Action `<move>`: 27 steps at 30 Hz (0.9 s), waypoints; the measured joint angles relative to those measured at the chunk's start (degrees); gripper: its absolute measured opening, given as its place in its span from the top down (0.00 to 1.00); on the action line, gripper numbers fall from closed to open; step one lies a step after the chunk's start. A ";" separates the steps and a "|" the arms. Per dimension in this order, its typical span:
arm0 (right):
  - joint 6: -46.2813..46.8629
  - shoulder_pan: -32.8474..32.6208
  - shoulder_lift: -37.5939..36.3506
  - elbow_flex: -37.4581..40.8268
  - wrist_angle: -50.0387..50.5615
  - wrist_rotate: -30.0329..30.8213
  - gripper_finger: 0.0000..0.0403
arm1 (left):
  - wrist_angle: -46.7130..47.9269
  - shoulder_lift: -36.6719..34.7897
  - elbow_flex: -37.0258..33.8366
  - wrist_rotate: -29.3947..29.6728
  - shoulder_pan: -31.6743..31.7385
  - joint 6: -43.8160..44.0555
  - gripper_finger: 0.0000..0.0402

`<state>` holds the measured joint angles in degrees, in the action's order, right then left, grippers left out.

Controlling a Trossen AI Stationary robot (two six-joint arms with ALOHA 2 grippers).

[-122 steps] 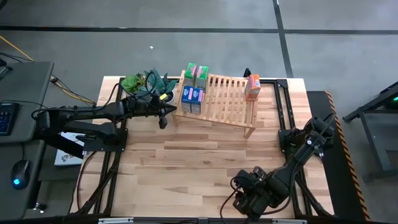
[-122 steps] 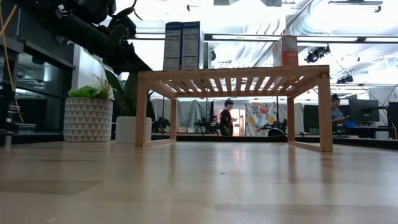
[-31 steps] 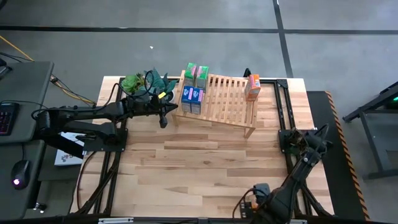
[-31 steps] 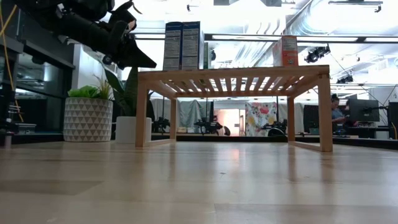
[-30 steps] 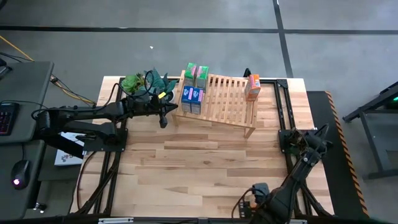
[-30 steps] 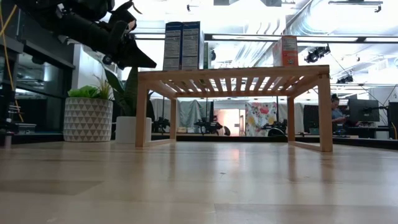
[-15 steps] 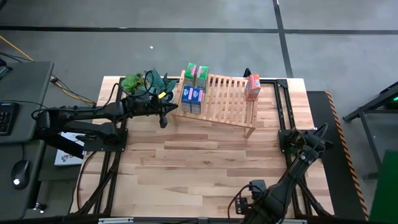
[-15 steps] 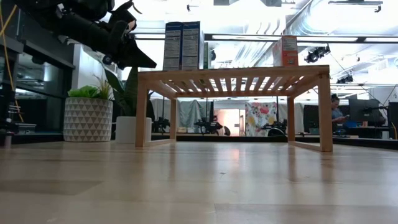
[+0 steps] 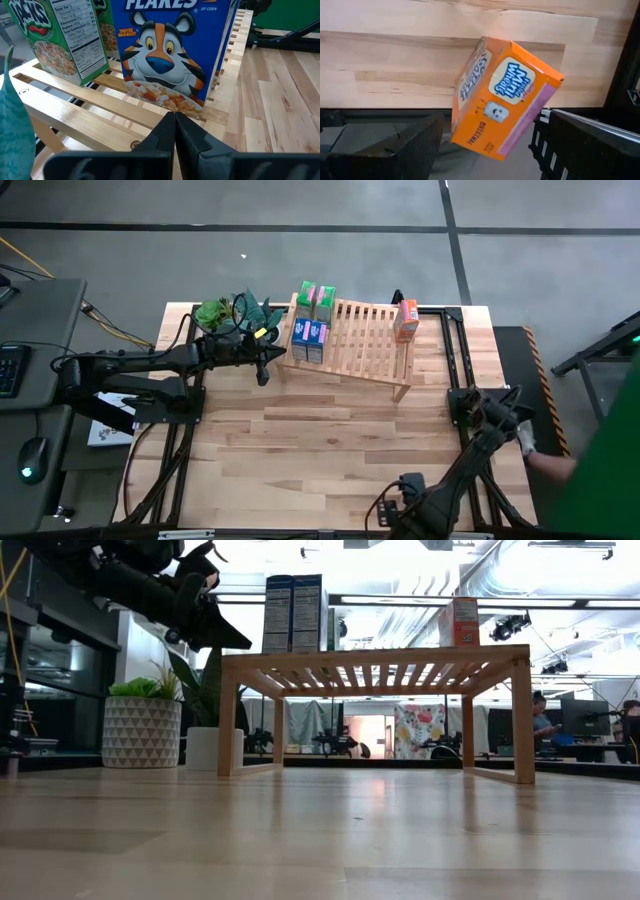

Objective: Stack cereal on shelf
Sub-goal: Put the orange cereal box on the shelf aligned with the other orange cereal box

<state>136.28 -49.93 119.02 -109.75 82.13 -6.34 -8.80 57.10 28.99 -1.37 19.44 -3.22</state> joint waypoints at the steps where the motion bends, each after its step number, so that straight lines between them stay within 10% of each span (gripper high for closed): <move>1: -0.08 0.00 0.23 0.00 0.04 -0.17 0.12 | 0.00 0.00 0.00 0.00 0.00 0.00 1.00; 27: -4.61 -0.09 2.61 -0.01 -0.50 1.84 0.12 | -0.57 0.00 0.00 0.00 0.00 0.00 1.00</move>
<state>131.67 -50.02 121.62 -109.76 81.62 -4.50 -9.37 57.10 28.99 -1.37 19.44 -3.22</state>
